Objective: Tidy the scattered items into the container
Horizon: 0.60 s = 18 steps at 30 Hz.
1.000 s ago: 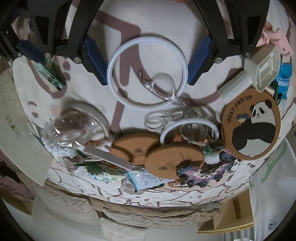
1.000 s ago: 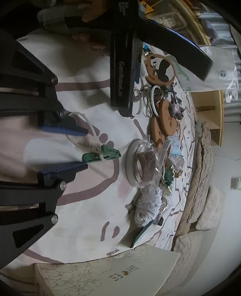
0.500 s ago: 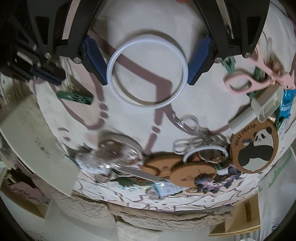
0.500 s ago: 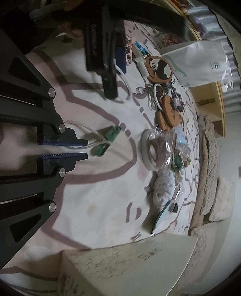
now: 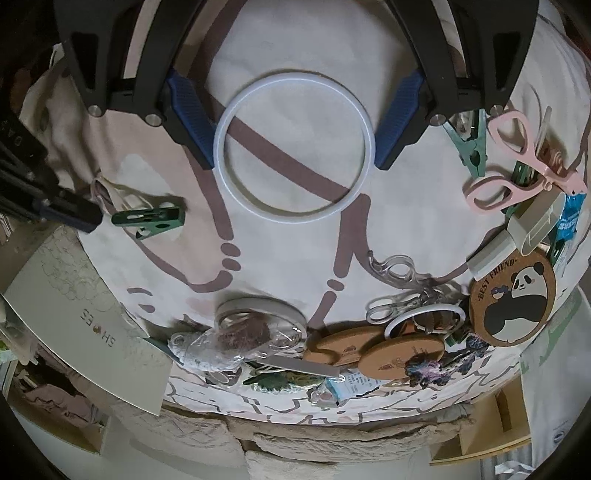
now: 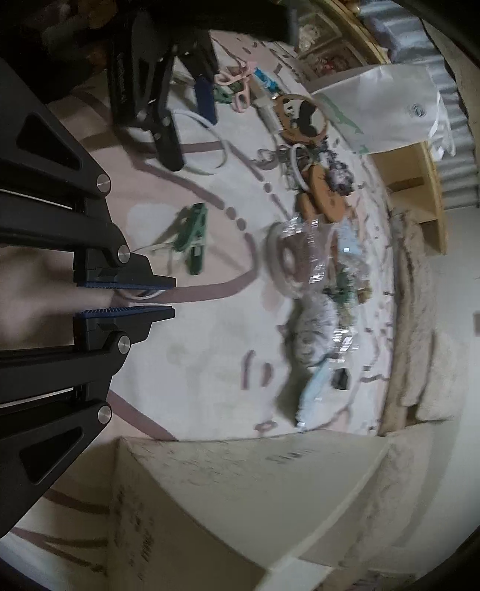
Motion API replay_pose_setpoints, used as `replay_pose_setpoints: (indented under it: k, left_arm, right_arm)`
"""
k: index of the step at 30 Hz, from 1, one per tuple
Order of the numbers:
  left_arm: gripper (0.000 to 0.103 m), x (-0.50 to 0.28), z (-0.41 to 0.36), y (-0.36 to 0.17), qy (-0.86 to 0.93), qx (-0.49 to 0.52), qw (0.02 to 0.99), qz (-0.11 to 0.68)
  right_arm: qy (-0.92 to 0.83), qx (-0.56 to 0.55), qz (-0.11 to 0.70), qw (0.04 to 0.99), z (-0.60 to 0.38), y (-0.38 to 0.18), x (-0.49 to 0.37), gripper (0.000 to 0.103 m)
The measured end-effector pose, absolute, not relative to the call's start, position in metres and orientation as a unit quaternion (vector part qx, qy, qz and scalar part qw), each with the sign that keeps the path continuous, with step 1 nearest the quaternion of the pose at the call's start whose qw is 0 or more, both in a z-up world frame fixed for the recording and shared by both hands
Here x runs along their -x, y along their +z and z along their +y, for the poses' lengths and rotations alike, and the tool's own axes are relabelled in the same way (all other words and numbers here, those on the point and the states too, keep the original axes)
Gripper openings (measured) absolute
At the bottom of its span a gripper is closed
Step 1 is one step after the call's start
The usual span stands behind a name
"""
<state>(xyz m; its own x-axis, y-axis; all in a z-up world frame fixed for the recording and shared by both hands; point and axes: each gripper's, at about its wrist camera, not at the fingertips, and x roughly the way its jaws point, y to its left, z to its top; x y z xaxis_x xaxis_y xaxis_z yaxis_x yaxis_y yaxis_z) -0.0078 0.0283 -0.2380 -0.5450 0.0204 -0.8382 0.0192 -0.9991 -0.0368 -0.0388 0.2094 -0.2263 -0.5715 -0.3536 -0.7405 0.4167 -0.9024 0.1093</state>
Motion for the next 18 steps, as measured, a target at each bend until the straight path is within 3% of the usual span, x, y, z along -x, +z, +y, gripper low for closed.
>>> replay_pose_setpoints:
  k: [3,5,6,7,8,9,18]
  left_arm:
    - [0.096,0.007,0.032,-0.241,0.882,0.471,0.0,-0.012]
    - [0.099,0.007,0.034,-0.242,0.884,0.468,-0.004,-0.009]
    - [0.1,0.007,0.034,-0.243,0.884,0.467,-0.006,-0.009]
    - [0.103,0.007,0.034,-0.243,0.885,0.466,-0.01,-0.009]
    - [0.103,0.007,0.033,-0.244,0.885,0.465,-0.012,-0.011]
    - [0.103,0.007,0.033,-0.245,0.886,0.463,-0.013,-0.012]
    - [0.103,0.005,0.035,-0.245,0.889,0.457,-0.019,-0.008]
  right_arm:
    - [-0.897,-0.379,0.026,0.225,0.21,-0.219,0.037,0.009]
    - [-0.9,-0.37,0.021,0.231,0.209,-0.218,0.037,0.017]
    - [-0.899,-0.371,0.021,0.234,0.208,-0.218,0.038,0.04]
    - [-0.897,-0.372,0.023,0.236,0.206,-0.219,0.038,0.084]
    - [-0.898,-0.37,0.025,0.237,0.205,-0.22,0.038,0.098]
    - [-0.9,-0.365,0.028,0.239,0.203,-0.22,0.037,0.103]
    - [-0.885,-0.386,-0.003,0.259,0.201,-0.23,0.051,0.102]
